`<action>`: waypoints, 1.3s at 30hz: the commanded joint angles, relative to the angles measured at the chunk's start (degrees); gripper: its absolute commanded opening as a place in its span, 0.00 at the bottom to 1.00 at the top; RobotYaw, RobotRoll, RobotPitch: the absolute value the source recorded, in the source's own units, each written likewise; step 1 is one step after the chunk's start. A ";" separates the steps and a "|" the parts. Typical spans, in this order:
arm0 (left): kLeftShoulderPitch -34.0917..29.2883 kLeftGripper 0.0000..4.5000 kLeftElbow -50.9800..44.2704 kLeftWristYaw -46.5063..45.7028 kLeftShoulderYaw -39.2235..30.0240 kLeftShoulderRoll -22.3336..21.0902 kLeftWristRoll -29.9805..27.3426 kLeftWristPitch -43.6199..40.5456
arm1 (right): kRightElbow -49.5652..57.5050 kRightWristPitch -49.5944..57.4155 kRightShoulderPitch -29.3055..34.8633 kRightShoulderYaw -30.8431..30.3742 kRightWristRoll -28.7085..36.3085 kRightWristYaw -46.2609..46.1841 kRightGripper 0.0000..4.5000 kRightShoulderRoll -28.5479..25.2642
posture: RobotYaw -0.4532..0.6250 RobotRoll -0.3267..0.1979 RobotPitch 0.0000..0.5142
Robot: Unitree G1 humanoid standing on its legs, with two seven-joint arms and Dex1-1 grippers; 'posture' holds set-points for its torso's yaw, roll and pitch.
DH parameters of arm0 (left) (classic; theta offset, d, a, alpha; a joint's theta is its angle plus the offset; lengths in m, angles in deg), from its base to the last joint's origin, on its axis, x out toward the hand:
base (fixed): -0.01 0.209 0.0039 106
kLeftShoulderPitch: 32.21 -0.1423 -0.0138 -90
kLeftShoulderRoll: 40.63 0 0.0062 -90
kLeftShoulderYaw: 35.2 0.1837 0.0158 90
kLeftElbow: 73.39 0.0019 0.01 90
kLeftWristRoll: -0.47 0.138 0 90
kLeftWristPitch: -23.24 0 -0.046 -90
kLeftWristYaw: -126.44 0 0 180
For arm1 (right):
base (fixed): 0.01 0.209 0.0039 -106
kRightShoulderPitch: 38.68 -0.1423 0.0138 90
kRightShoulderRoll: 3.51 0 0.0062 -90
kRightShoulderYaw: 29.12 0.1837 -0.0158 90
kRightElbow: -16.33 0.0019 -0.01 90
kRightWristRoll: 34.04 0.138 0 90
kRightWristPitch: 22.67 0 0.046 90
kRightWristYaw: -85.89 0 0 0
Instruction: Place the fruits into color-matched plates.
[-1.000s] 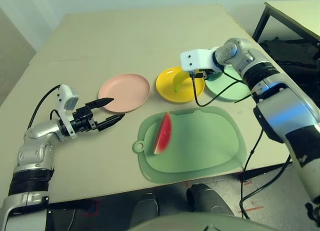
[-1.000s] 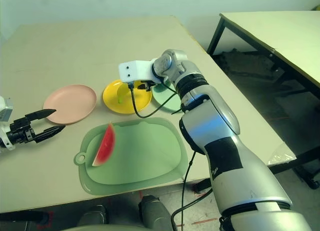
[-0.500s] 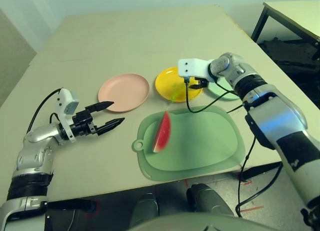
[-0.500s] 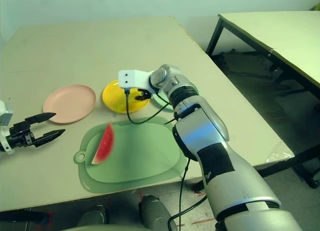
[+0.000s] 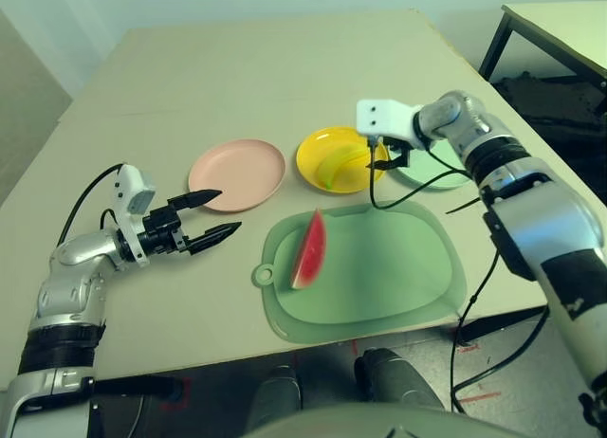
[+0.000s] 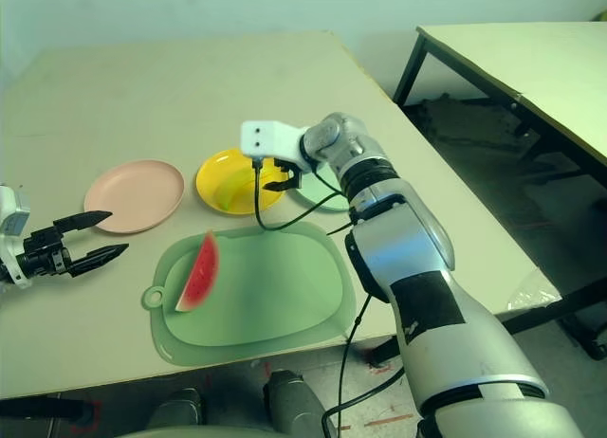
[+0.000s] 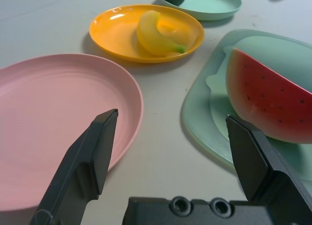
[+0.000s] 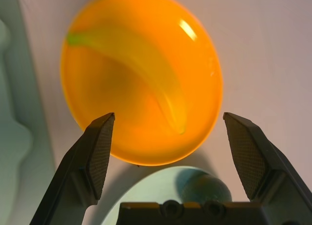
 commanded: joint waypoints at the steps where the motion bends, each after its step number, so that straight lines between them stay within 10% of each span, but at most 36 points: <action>1: 0.59 1.00 1.41 3.24 0.56 -0.23 -0.43 0.99 | 6.97 1.70 4.24 0.98 2.48 8.08 0.99 -4.69 | 0.28 0.62 0.14; 8: 4.34 1.00 5.83 5.07 1.02 0.08 0.88 3.08 | 30.95 18.62 16.22 7.93 14.89 16.66 0.99 -11.50 | 0.26 0.62 0.12; 14: 2.81 1.00 2.93 3.78 1.27 0.73 0.53 2.34 | 56.91 40.13 39.79 22.28 31.88 9.40 0.99 -12.95 | 0.26 0.62 0.13; 22: 2.60 1.00 0.99 2.82 2.58 1.35 0.81 0.82 | 65.44 32.70 61.95 28.85 40.69 8.14 0.99 -10.33 | 0.23 0.62 0.12; 39: 8.95 1.00 6.93 6.67 5.38 -1.35 4.12 2.40 | 43.23 1.67 59.01 20.40 44.39 24.22 0.99 -15.38 | 0.21 0.62 0.05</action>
